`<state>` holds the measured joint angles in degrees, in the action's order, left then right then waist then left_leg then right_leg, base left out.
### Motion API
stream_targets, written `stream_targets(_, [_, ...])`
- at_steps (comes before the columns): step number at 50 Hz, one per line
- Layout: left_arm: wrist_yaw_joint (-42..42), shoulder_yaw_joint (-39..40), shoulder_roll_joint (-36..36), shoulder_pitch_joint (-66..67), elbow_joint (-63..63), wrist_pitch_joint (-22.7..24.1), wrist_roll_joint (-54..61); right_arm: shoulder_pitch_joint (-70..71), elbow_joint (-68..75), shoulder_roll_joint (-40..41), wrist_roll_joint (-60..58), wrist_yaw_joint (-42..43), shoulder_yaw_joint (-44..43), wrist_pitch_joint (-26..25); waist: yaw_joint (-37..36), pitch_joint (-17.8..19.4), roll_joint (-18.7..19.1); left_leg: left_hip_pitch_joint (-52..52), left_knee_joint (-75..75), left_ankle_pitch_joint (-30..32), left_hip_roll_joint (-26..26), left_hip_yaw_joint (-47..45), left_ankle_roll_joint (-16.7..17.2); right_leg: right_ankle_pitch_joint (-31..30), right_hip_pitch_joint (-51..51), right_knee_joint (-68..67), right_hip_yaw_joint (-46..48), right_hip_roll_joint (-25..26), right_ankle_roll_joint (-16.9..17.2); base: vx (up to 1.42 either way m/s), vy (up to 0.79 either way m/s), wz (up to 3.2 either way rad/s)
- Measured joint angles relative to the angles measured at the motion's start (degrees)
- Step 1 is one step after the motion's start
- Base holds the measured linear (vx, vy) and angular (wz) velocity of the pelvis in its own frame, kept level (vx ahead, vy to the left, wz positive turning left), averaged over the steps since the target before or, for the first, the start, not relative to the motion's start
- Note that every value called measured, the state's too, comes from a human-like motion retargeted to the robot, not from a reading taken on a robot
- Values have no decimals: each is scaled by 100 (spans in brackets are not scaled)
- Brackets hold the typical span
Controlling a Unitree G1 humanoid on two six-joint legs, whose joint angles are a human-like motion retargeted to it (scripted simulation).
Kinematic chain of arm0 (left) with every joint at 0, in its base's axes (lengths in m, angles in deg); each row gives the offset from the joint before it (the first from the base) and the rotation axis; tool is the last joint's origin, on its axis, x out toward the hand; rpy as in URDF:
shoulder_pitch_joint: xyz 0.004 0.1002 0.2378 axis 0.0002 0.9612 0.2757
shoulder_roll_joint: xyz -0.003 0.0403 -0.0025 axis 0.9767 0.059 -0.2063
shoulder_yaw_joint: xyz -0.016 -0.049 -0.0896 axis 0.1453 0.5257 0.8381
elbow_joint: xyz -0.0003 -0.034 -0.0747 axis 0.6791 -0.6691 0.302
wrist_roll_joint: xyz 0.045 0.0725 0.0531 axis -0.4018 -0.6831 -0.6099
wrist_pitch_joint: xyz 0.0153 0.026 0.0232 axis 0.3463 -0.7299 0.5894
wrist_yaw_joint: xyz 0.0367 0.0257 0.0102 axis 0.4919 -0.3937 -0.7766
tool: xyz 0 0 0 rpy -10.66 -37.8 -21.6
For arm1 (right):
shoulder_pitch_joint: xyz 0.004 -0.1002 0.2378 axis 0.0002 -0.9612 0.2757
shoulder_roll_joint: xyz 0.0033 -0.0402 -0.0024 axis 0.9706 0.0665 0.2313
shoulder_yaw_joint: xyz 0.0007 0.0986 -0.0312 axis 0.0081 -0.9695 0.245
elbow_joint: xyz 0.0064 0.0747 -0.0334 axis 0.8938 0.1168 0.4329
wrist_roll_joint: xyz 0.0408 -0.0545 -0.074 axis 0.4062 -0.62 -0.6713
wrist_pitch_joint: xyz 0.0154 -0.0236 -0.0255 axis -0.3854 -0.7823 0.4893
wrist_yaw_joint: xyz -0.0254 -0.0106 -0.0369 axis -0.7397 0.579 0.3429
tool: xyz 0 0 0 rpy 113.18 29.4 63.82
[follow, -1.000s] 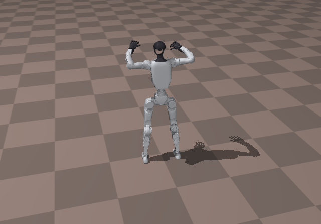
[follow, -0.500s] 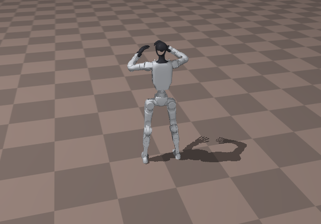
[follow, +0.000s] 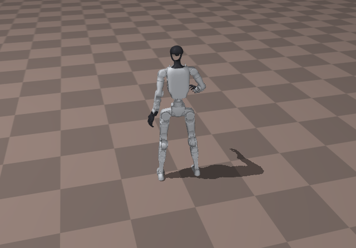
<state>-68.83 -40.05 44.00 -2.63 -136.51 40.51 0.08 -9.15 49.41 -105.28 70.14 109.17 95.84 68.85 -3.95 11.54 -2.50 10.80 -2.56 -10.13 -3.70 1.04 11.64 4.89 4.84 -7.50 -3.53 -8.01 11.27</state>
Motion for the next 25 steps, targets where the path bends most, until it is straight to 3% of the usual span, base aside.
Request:
stream_targets(5, [-46,-30,-178,-104,-529,-58,-72,275,-177,168,246,114,-164,19,73,28,19,35,55,11,-37,-223,-11,-46,-134,-22,-238,73,-51,-1,0,-40])
stream_targets(12, [-751,-361,96,-2360,-632,-190,217,930,1146,806,831,511,493,-242,158,-154,150,114,89,33,-29,-322,-65,-26,-165,-92,-352,89,-125,-1,0,-12])
stream_targets(15, [-624,-884,426,-3948,-412,-217,549,1059,2347,881,577,1,1148,-501,176,-298,256,142,76,29,0,-252,-90,20,-102,-120,-273,47,-120,1,1,16])
stream_targets(20, [-899,-2028,1193,-7443,584,-560,2308,222,3917,1021,1142,-453,1451,-1247,18,-455,323,170,102,80,100,-91,-148,111,12,-138,-64,-96,21,5,2,31])
stream_targets(25, [-1210,-3762,2086,-11221,1624,-107,3472,-1741,4777,1186,1678,-520,932,-1523,-181,-633,323,117,130,97,164,60,-147,155,84,-52,144,-200,198,9,1,29])
